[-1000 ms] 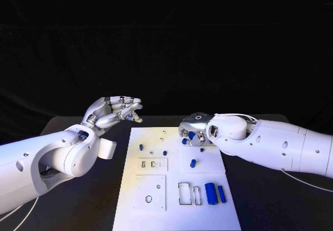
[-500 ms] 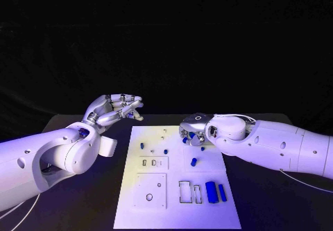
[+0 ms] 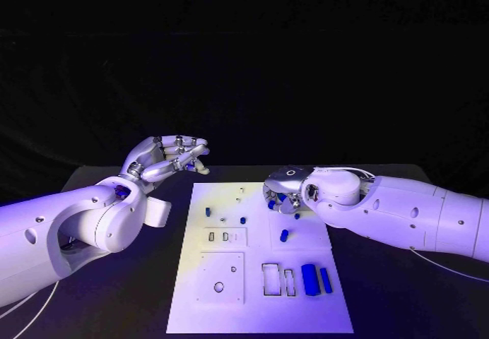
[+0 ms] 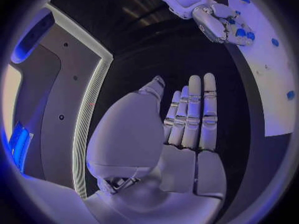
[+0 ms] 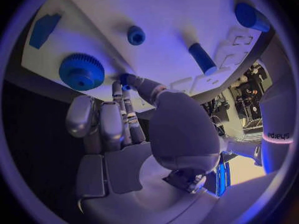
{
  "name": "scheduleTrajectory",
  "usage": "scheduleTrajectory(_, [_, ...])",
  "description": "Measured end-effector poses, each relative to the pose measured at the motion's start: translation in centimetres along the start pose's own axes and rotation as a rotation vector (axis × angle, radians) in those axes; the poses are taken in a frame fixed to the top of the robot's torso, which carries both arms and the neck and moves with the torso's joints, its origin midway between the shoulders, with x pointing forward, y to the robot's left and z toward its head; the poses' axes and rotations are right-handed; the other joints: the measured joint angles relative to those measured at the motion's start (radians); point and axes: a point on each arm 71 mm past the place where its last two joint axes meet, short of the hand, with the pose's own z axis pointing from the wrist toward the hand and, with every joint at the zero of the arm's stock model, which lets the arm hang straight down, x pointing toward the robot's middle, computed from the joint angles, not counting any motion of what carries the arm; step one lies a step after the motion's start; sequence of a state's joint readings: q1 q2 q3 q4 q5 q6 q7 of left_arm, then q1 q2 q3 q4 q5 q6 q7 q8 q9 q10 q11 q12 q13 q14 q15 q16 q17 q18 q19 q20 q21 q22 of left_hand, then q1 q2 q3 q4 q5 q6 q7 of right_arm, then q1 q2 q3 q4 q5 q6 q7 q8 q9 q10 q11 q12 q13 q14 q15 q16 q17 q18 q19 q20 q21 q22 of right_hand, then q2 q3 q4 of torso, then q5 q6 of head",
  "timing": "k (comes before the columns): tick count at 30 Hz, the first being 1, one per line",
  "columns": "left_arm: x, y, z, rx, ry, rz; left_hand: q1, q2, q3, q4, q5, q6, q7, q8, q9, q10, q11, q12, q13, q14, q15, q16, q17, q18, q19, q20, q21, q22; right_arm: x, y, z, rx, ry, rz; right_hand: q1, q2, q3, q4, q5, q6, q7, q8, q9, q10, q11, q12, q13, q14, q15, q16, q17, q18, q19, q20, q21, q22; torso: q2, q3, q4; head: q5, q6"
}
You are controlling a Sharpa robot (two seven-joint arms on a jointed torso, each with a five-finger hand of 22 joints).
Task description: Assemble the parts on the task board
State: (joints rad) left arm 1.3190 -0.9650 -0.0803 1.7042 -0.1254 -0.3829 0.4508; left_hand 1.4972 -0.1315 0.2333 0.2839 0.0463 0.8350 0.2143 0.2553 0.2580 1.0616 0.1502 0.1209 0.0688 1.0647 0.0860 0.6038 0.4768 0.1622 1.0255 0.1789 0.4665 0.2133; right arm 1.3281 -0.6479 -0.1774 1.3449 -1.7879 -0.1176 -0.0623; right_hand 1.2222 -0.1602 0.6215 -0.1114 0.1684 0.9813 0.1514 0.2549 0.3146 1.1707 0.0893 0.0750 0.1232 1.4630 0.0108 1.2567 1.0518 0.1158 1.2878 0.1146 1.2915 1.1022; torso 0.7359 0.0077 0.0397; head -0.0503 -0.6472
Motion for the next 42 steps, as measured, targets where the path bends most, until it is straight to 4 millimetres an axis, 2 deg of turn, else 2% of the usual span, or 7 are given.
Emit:
scheduleTrajectory(2, [0.0, 0.0, 0.0, 0.000, 0.000, 0.000, 0.000, 0.000, 0.000, 0.000, 0.000, 0.000, 0.000, -0.004, 0.000, 0.000, 0.000, 0.000, 0.000, 0.000, 0.000, 0.000, 0.002, 0.000, 0.000, 0.000, 0.004, 0.000, 0.0, 0.0, 0.1, 0.001, -0.001, 0.000, 0.001, 0.001, 0.003, 0.003, 0.000, 0.003, -0.003, 0.000, 0.003, 0.002, -0.002, 0.000, 0.001, 0.000, 0.000, 0.004, 0.002, -0.001, 0.002, -0.002, 0.004, 0.003, 0.000, 0.0000, 0.0005, 0.000, 0.000])
scheduleTrajectory(3, [0.0, 0.0, 0.0, 0.000, 0.000, 0.000, 0.000, 0.000, 0.000, 0.000, 0.000, 0.000, 0.000, -0.004, 0.000, 0.000, 0.000, 0.000, 0.000, 0.000, 0.000, 0.000, 0.002, 0.000, 0.000, 0.000, 0.004, 0.001, 0.0, 0.1, 0.1, 0.001, -0.002, 0.000, 0.001, 0.001, 0.003, 0.003, 0.000, 0.005, -0.001, 0.000, 0.004, 0.002, -0.002, 0.000, 0.001, 0.000, 0.000, 0.004, 0.002, -0.010, 0.004, -0.004, 0.004, 0.005, 0.000, 0.0000, 0.0006, 0.000, 0.000])
scheduleTrajectory(16, [-0.1, 0.0, 0.0, -0.003, -0.003, 0.000, -0.004, 0.004, 0.000, 0.000, 0.000, 0.000, 0.000, -0.004, 0.000, 0.000, 0.000, 0.000, 0.000, -0.003, -0.004, 0.000, 0.004, 0.000, 0.000, 0.000, 0.004, 0.001, -0.2, 0.2, -0.1, 0.010, -0.061, 0.007, 0.023, 0.026, 0.022, 0.003, -0.026, 0.040, -0.015, 0.035, 0.032, 0.045, -0.016, 0.010, 0.010, 0.002, -0.010, 0.017, 0.006, -0.009, 0.020, -0.013, 0.023, 0.039, -0.002, -0.0008, 0.0012, 0.005, 0.000])
scheduleTrajectory(22, [-0.2, 0.1, 0.1, -0.004, -0.006, 0.002, -0.004, 0.004, 0.000, 0.000, 0.000, 0.000, 0.000, -0.004, 0.000, 0.000, 0.000, 0.000, 0.000, -0.003, -0.004, 0.004, 0.004, 0.000, 0.000, 0.000, 0.004, 0.001, -1.1, 0.9, -0.3, 0.000, -0.131, 0.016, 0.017, 0.034, 0.024, 0.011, -0.030, 0.039, -0.015, 0.039, 0.041, 0.051, -0.017, 0.010, 0.016, 0.002, -0.010, 0.017, 0.005, -0.009, 0.020, -0.013, 0.029, 0.043, -0.004, -0.0020, -0.0002, 0.007, 0.006])
scheduleTrajectory(30, [-0.3, 0.2, 0.2, -0.005, -0.009, 0.003, -0.004, 0.004, 0.000, 0.000, 0.000, -0.004, -0.004, -0.004, 0.000, 0.000, 0.000, -0.005, 0.000, -0.011, 0.000, 0.004, 0.008, 0.000, -0.003, 0.002, 0.004, 0.001, -2.4, 1.7, 1.0, 0.008, -0.217, 0.018, 0.007, 0.037, 0.022, 0.017, -0.032, 0.038, -0.014, 0.043, 0.042, 0.051, -0.017, 0.010, 0.018, 0.002, -0.010, 0.020, 0.004, -0.009, 0.020, -0.013, 0.030, 0.051, -0.003, -0.0025, 0.0025, 0.007, 0.016])
scheduleTrajectory(37, [-0.2, 0.1, 0.2, -0.005, -0.006, 0.000, -0.004, 0.004, 0.000, 0.000, 0.000, -0.004, -0.004, -0.004, 0.000, 0.000, 0.000, -0.005, 0.001, -0.023, 0.002, 0.004, 0.011, 0.000, -0.013, 0.005, 0.004, 0.001, -2.8, 1.9, 2.3, 0.027, -0.250, 0.016, 0.002, 0.033, 0.022, 0.023, -0.036, 0.036, -0.015, 0.043, 0.043, 0.052, -0.019, 0.010, 0.017, 0.002, -0.009, 0.024, 0.005, -0.009, 0.020, -0.013, 0.030, 0.053, 0.000, -0.0019, 0.0043, 0.010, 0.018])
scheduleTrajectory(42, [0.0, 0.1, 0.3, -0.005, -0.001, -0.002, -0.004, 0.004, 0.000, 0.000, 0.000, -0.004, -0.004, -0.003, 0.000, 0.000, 0.000, -0.005, 0.001, -0.023, 0.002, 0.004, 0.011, 0.000, -0.013, 0.005, 0.003, 0.001, -2.8, 2.2, 2.9, 0.032, -0.261, 0.018, 0.002, 0.033, 0.022, 0.023, -0.037, 0.035, -0.014, 0.043, 0.048, 0.052, -0.019, 0.010, 0.017, 0.002, -0.009, 0.024, 0.005, -0.009, 0.020, -0.013, 0.030, 0.053, 0.004, -0.0017, 0.0086, 0.010, 0.019])
